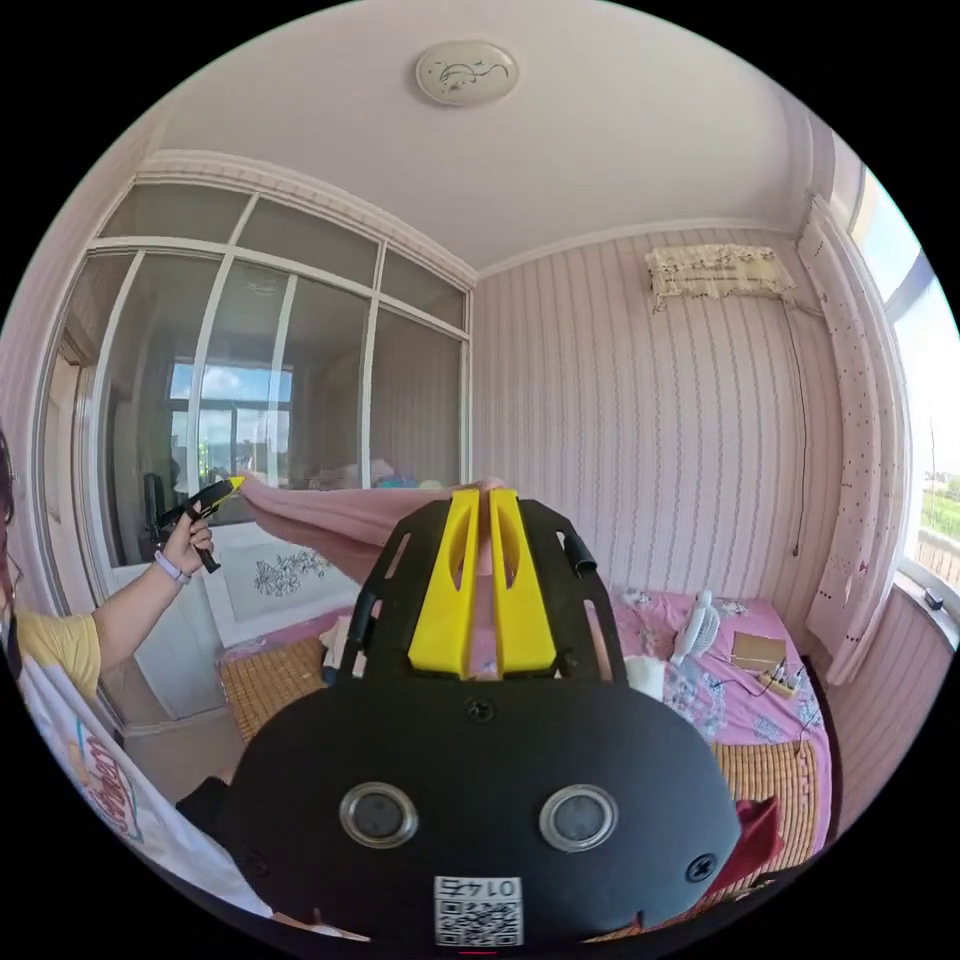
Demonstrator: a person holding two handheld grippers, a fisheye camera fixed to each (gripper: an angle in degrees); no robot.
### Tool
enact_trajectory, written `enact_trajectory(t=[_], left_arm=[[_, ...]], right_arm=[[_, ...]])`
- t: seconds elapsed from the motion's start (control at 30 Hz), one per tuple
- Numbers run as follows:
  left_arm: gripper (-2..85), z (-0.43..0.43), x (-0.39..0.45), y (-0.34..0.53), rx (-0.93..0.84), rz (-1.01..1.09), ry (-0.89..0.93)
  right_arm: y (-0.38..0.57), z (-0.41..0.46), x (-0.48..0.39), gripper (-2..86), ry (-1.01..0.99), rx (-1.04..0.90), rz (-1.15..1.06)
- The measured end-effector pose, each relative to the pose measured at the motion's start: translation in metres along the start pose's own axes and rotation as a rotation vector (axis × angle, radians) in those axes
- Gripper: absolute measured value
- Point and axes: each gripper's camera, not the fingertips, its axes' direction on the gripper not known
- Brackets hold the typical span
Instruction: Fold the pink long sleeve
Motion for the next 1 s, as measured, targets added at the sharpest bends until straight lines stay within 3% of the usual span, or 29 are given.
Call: enact_trajectory(t=[0.13, 0.2, 0.37, 0.5, 0.73, 0.9, 1.0], left_arm=[[0.3, 0.021, -0.037, 0.099, -0.269, -0.091, -0.035], [0.6, 0.03, -0.059, 0.182, -0.486, -0.163, -0.076], [1.6, 0.028, -0.088, 0.324, -0.793, -0.392, -0.131], [2.7, 0.036, -0.105, 0.4, -1.095, -0.6, -0.158], [4.8, 0.056, -0.11, 0.382, -1.12, -0.544, -0.266], [7.1, 0.101, -0.108, 0.367, -1.103, -0.503, -0.318], [8.0, 0.138, -0.108, 0.381, -1.257, -0.449, -0.378]], right_arm=[[0.146, 0.046, 0.0, 1.1, -0.036, -0.312, 0.063], [0.222, 0.069, -0.004, 1.2, -0.044, -0.494, 0.128], [0.418, 0.109, -0.017, 1.9, -0.052, -0.902, 0.413], [0.489, 0.115, -0.03, 3.1, 0.006, -1.085, 0.515], [0.518, 0.126, -0.057, 11.1, 0.109, -1.113, 0.543], [0.54, 0.165, -0.079, 10.2, 0.124, -1.249, 0.485], [0.548, 0.187, -0.089, 7.4, 0.163, -1.343, 0.415]])
